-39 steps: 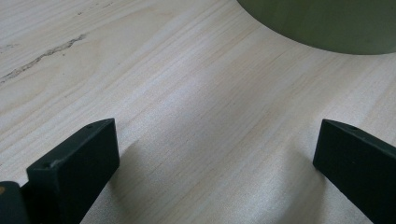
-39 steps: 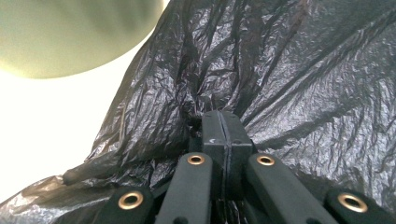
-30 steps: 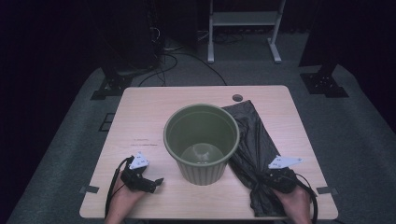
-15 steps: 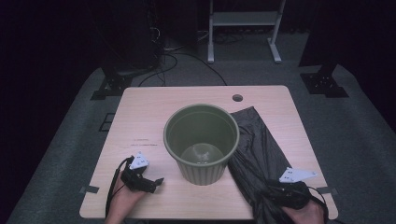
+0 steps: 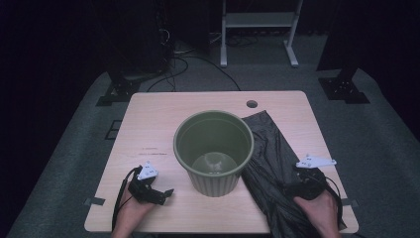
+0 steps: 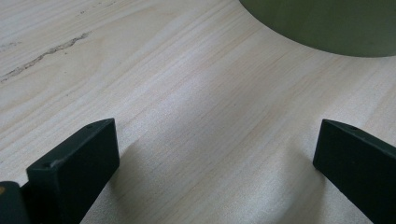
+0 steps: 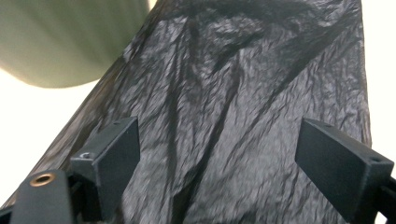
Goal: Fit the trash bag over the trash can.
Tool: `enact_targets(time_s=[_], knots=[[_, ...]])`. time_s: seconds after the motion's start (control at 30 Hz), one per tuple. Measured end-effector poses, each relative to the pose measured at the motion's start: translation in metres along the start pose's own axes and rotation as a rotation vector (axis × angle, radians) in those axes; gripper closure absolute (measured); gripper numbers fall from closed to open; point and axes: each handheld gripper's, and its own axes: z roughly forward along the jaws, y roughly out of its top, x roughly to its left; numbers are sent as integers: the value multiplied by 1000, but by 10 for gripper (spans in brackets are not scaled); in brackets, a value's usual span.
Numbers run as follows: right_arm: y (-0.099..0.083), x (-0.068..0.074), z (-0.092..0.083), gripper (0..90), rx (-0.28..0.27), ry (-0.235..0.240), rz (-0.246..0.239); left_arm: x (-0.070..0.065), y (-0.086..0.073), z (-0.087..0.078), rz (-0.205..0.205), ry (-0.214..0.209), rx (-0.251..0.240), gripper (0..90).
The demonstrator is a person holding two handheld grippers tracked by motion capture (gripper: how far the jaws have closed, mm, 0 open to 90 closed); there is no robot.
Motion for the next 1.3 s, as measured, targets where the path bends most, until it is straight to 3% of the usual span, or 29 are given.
enact_targets(time_s=[0.27, 0.4, 0.53, 0.77, 1.0, 1.07, 1.1, 1.2, 1.23, 1.3], knots=[[18, -9, 13, 93, 14, -52, 3, 0, 0, 0, 0, 0, 1, 0], [30, -19, 18, 93, -6, -49, 4, 0, 0, 0, 0, 0, 0, 0], [37, -32, 28, 92, 13, -69, 8, 0, 0, 0, 1, 0, 1, 0], [26, -64, 55, 91, 82, -96, 83, 0, 0, 0, 0, 0, 0, 0], [16, -77, 67, 88, 114, -108, 126, 0, 0, 0, 0, 0, 0, 0], [16, -77, 65, 88, 112, -91, 142, 0, 0, 0, 0, 0, 0, 0], [16, -76, 66, 99, 113, -93, 137, 0, 0, 0, 0, 0, 0, 0], [18, -70, 64, 306, 103, -79, 117, 0, 0, 0, 0, 0, 0, 0], [19, -67, 64, 425, 101, -81, 110, 0, 0, 0, 0, 0, 0, 0], [20, -63, 64, 499, 104, -91, 87, 0, 0, 0, 0, 0, 0, 0]])
